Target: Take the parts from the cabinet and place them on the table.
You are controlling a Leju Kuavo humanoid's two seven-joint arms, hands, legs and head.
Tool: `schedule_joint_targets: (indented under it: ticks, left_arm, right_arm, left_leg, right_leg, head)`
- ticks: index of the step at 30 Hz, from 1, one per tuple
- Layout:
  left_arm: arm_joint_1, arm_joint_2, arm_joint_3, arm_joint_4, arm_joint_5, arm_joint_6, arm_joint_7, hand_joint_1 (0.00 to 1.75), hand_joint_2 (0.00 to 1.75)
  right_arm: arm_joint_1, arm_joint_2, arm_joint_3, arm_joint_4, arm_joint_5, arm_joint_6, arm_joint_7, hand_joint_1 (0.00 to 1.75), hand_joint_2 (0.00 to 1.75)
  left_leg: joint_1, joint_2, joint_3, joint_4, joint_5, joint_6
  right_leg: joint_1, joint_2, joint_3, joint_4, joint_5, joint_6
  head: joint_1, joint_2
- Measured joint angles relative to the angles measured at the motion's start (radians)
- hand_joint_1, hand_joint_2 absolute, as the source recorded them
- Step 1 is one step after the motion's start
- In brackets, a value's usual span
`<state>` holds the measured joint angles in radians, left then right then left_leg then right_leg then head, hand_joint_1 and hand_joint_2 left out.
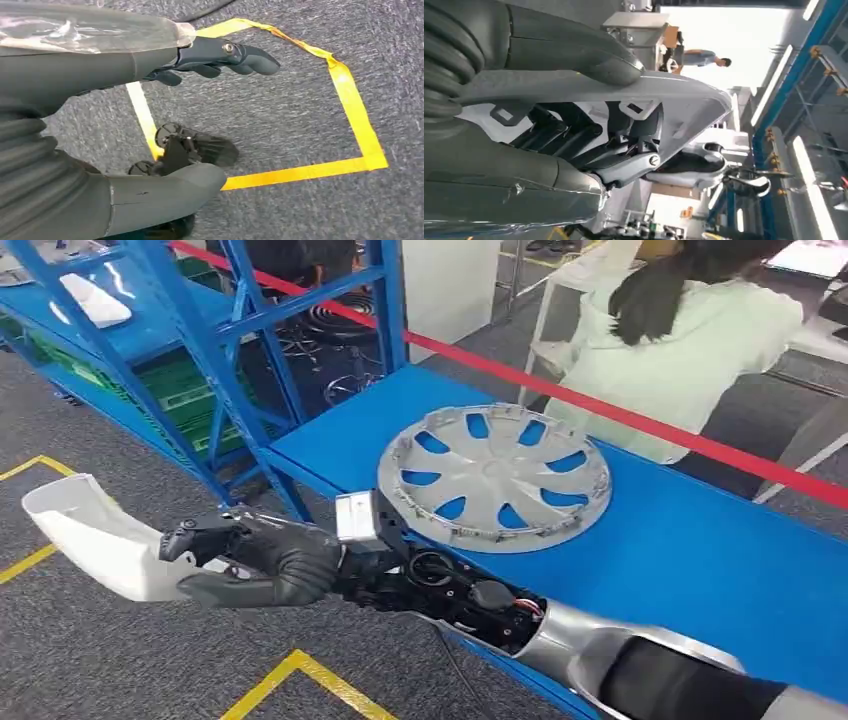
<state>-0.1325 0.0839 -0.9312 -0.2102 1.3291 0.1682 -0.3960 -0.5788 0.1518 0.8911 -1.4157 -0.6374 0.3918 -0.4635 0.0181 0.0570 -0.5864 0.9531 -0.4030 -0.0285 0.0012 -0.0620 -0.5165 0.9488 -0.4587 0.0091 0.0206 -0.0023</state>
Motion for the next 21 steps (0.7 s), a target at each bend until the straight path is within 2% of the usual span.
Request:
schedule_joint_targets:
  ticks: [1,2,3,4,5,6,8,9,10,11,12,13,14,15,16,18,19,20,21]
  left_arm:
    - [-0.002,0.000,0.000,0.000,0.000,0.000,0.001,0.00,1.75]
    - [-0.002,0.000,0.000,0.000,-0.003,-0.001,0.002,0.00,1.75]
    - [-0.001,0.000,0.000,0.000,-0.003,-0.002,0.003,0.00,1.75]
    - [-0.001,0.002,0.000,0.000,-0.003,-0.002,0.005,0.00,1.75]
    - [-0.002,0.001,0.000,0.000,-0.005,-0.003,0.005,0.00,1.75]
    - [-0.004,0.002,0.000,0.000,-0.006,-0.004,0.005,0.00,1.75]
    - [-0.007,0.003,0.000,0.000,-0.007,-0.005,0.006,0.00,1.75]
    - [-0.006,0.003,0.000,0.000,-0.007,-0.006,0.006,0.00,1.75]
    - [-0.005,0.003,0.000,0.000,-0.007,-0.006,0.006,0.00,1.75]
    - [-0.004,0.003,0.000,0.000,-0.007,-0.006,0.007,0.00,1.75]
    - [-0.004,0.003,0.000,0.000,-0.007,-0.006,0.007,0.00,1.75]
    - [-0.004,0.002,0.000,0.000,-0.007,-0.006,0.007,0.00,1.75]
    - [-0.004,0.001,0.000,0.000,-0.007,-0.006,0.007,0.00,1.75]
    - [-0.006,-0.001,0.000,0.000,-0.007,-0.006,0.007,0.00,1.75]
    - [-0.006,-0.002,0.000,0.000,-0.007,-0.006,0.007,0.00,1.75]
    - [0.001,-0.002,0.000,0.000,-0.007,-0.006,0.007,0.00,1.75]
    - [0.002,-0.001,0.000,0.000,-0.007,-0.006,0.007,0.00,1.75]
    - [0.004,0.000,0.000,0.000,-0.006,-0.006,0.007,0.00,1.75]
    - [0.002,-0.001,0.000,0.000,-0.007,-0.006,0.007,0.00,1.75]
  right_arm:
    - [0.000,0.000,-0.001,0.000,-0.001,0.000,0.001,1.75,1.75]
    - [0.000,0.000,-0.002,0.000,-0.003,0.001,0.001,1.75,1.75]
    - [0.000,0.000,-0.003,0.000,-0.005,0.002,0.002,1.75,1.75]
    - [0.000,0.000,-0.003,-0.001,-0.007,0.002,0.003,1.75,1.75]
    - [0.000,0.000,-0.004,-0.001,-0.010,0.003,0.005,1.75,1.75]
    - [-0.001,0.000,-0.005,-0.001,-0.013,0.003,0.005,1.75,1.75]
    - [0.001,0.000,-0.006,0.000,-0.017,0.003,0.007,1.75,1.75]
    - [0.004,-0.001,-0.006,0.000,-0.018,0.003,0.007,1.75,1.75]
    - [0.005,-0.002,-0.005,0.000,-0.018,0.003,0.008,1.75,1.75]
    - [0.005,-0.002,-0.005,0.000,-0.018,0.004,0.008,1.75,1.75]
    - [0.005,-0.002,-0.005,0.000,-0.018,0.004,0.008,1.75,1.75]
    - [0.004,-0.002,-0.005,0.000,-0.018,0.004,0.008,1.75,1.75]
    - [0.002,-0.002,-0.005,0.000,-0.018,0.005,0.008,1.75,1.75]
    - [0.002,-0.002,-0.005,0.000,-0.018,0.006,0.008,1.75,1.75]
    - [0.002,-0.002,-0.005,0.000,-0.018,0.006,0.008,1.75,1.75]
    - [0.002,-0.002,-0.005,0.000,-0.018,0.006,0.008,1.75,1.75]
    - [0.001,-0.002,-0.005,0.000,-0.018,0.006,0.008,1.75,1.75]
    - [0.001,0.000,-0.005,0.000,-0.018,0.006,0.009,1.75,1.75]
    - [0.000,0.002,-0.005,-0.001,-0.019,0.006,0.008,1.75,1.75]
  left_leg:
    - [-0.001,-0.013,-0.003,0.003,-0.002,0.010]
    - [-0.002,-0.018,-0.004,0.005,-0.004,0.015]
    - [-0.004,-0.028,-0.006,0.005,-0.005,0.021]
    - [-0.001,-0.037,-0.002,0.001,-0.003,0.030]
    - [0.000,-0.045,-0.001,0.000,-0.003,0.035]
    - [0.000,-0.051,-0.001,0.001,-0.002,0.040]
    - [-0.005,-0.069,-0.001,0.001,-0.003,0.046]
    - [-0.008,-0.080,-0.001,0.001,-0.003,0.047]
    - [-0.010,-0.091,0.000,0.001,-0.003,0.047]
    - [-0.012,-0.104,0.001,0.002,-0.003,0.047]
    - [-0.012,-0.117,0.003,0.002,-0.003,0.047]
    - [-0.012,-0.130,0.006,0.002,-0.003,0.047]
    - [-0.010,-0.140,0.007,0.000,-0.003,0.047]
    - [-0.016,-0.148,0.004,0.006,-0.003,0.043]
    - [-0.011,-0.158,0.000,0.003,-0.001,0.038]
    - [-0.004,-0.171,-0.001,-0.005,0.004,0.024]
    - [-0.009,-0.179,0.000,-0.007,0.006,0.017]
    - [-0.007,-0.150,-0.003,0.007,-0.005,0.018]
    - [-0.012,-0.110,-0.025,0.052,-0.038,0.015]
  right_leg:
    - [0.000,-0.004,0.001,-0.001,-0.001,0.003]
    - [0.002,-0.010,0.004,-0.002,-0.003,0.007]
    - [-0.001,-0.018,0.007,-0.002,-0.005,0.011]
    - [-0.005,-0.017,0.006,0.002,-0.013,0.020]
    - [-0.010,0.016,0.000,0.029,-0.034,0.023]
    - [-0.010,0.038,-0.030,0.094,-0.073,0.024]
    - [-0.009,0.054,-0.118,0.276,-0.152,0.024]
    - [-0.009,0.056,-0.152,0.341,-0.168,0.021]
    - [-0.008,0.057,-0.166,0.358,-0.160,0.018]
    - [-0.007,0.059,-0.156,0.322,-0.127,0.012]
    - [-0.005,0.063,-0.123,0.243,-0.077,0.005]
    - [-0.002,0.074,-0.077,0.140,-0.023,-0.003]
    - [0.000,0.111,-0.036,0.047,0.020,-0.011]
    - [-0.002,0.130,-0.025,0.017,0.011,-0.013]
    - [0.001,0.120,-0.025,0.015,0.015,-0.008]
    - [0.006,0.108,-0.024,0.014,0.015,-0.014]
    - [0.000,0.099,-0.019,0.001,0.022,-0.020]
    - [-0.005,0.084,-0.011,-0.012,0.030,-0.022]
    - [-0.004,0.079,-0.009,-0.018,0.032,-0.029]
  head:
    - [0.010,0.000]
    - [0.016,0.000]
    - [0.017,0.000]
    - [0.016,0.000]
    - [0.021,0.000]
    - [0.025,0.000]
    - [0.037,0.000]
    - [0.039,0.000]
    - [0.039,0.000]
    - [0.039,0.000]
    - [0.041,0.000]
    - [0.042,0.000]
    - [0.043,0.000]
    - [0.038,0.000]
    - [0.038,0.000]
    - [0.040,0.000]
    - [0.039,0.000]
    - [0.034,0.000]
    - [0.024,0.000]
